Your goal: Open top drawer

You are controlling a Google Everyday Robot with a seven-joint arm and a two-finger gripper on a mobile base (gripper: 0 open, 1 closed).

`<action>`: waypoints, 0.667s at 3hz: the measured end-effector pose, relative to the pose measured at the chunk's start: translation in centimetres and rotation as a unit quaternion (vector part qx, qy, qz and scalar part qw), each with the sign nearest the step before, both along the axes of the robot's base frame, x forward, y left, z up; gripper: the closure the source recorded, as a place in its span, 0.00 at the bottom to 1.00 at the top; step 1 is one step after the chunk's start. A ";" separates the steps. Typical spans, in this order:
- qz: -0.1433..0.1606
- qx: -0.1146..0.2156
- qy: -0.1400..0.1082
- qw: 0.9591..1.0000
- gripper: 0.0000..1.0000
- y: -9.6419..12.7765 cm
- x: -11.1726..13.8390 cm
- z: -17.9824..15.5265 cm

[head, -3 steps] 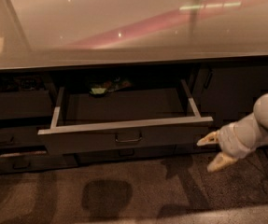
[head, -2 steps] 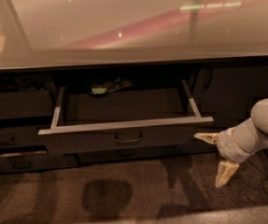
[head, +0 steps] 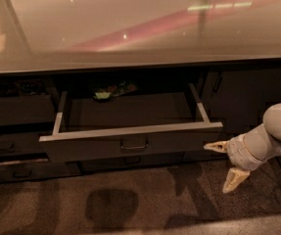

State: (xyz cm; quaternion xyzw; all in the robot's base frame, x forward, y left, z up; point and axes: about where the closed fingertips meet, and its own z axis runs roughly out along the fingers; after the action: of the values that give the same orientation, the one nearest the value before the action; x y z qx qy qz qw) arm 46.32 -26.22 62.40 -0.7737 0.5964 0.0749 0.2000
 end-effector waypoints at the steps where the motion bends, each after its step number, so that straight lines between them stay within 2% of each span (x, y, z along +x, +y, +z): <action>1: 0.000 0.000 0.001 1.000 0.42 0.0 0.0 0.0; 2: 0.000 0.000 0.001 1.000 0.65 0.0 0.0 0.0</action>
Offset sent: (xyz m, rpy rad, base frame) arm 0.0013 -0.0004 -0.0001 -0.0002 0.0077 -0.0038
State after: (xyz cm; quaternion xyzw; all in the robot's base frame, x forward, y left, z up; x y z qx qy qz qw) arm 46.32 -26.19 62.36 -0.7737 0.5965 0.0758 0.1996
